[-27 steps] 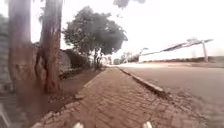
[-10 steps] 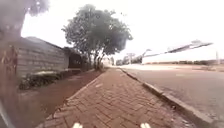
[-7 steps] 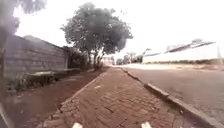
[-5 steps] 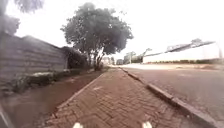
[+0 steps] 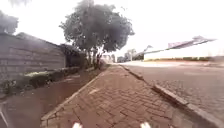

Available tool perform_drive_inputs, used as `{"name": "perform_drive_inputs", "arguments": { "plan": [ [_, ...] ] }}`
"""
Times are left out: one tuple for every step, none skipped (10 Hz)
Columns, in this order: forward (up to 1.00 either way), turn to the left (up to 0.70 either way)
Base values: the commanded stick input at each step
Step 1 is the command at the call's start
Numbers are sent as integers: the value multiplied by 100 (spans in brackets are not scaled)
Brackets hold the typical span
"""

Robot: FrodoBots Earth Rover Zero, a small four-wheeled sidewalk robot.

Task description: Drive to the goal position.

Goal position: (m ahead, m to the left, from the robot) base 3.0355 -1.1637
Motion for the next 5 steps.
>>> {"name": "perform_drive_inputs", "arguments": {
  "plan": [
    [70, 0],
    [70, 0],
    [70, 0],
    [70, 0],
    [70, 0]
  ]
}}
